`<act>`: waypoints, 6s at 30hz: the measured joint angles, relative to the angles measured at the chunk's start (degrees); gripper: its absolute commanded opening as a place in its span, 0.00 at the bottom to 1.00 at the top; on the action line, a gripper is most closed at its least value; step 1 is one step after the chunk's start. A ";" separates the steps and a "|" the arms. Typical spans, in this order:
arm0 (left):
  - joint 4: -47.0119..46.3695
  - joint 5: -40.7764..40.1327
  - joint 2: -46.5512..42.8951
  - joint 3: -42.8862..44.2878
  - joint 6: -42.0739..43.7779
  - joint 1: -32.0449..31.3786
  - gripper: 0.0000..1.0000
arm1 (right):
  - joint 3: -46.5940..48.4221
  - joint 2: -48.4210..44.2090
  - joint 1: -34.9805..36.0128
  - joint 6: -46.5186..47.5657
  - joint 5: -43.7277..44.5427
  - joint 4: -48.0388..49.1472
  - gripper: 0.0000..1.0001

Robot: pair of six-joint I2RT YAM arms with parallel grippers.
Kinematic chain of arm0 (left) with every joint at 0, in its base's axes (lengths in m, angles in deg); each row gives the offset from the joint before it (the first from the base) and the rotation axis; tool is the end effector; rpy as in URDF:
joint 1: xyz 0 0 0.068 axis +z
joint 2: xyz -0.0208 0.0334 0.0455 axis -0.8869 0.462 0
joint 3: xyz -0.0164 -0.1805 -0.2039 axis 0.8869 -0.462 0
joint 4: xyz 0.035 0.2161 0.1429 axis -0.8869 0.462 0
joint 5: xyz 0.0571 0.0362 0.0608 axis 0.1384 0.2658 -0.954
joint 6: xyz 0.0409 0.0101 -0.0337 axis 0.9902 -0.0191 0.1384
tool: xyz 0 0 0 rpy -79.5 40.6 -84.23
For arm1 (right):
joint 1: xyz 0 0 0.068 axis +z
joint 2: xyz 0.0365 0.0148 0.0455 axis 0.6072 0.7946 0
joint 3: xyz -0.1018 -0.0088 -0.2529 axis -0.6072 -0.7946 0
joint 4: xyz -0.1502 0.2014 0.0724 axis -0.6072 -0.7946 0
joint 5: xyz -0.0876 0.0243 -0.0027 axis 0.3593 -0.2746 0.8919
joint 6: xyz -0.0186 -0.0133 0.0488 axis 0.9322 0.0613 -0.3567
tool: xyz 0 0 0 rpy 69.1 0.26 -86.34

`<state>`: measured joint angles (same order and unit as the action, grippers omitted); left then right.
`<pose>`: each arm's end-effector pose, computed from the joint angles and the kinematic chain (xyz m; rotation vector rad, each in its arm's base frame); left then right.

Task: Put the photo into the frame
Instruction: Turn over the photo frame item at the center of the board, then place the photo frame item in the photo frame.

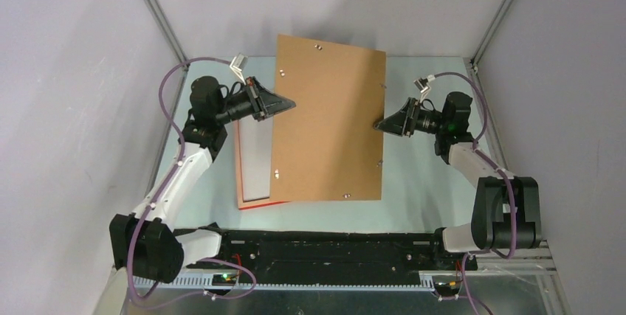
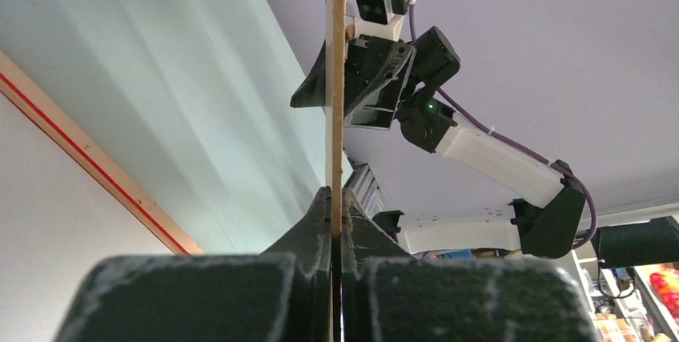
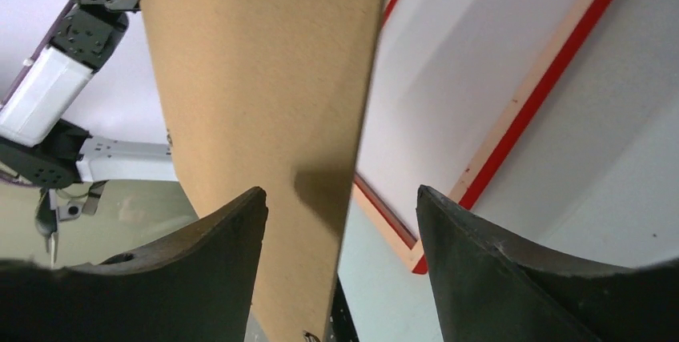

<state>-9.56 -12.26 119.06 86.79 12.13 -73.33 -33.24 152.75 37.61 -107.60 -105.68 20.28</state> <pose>0.2616 -0.0781 0.3600 0.0786 1.8783 -1.5163 0.2894 0.0341 0.2567 -0.3633 1.8569 1.4672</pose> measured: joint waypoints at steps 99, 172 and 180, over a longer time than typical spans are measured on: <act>-10.03 -4.83 -5.27 -10.80 5.86 0.07 0.00 | -2.80 -3.65 6.03 -25.31 -4.61 20.61 0.22; 20.22 -16.41 -11.47 -6.69 25.90 23.76 1.00 | 13.11 15.50 11.93 -18.32 -1.11 6.56 0.00; 24.28 -17.16 -14.01 -6.69 30.77 24.46 1.00 | 18.49 27.12 15.54 -23.45 -0.70 8.76 0.00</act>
<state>14.72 -29.42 105.05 80.10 42.91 -48.88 -14.75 179.88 53.15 -131.05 -106.37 29.05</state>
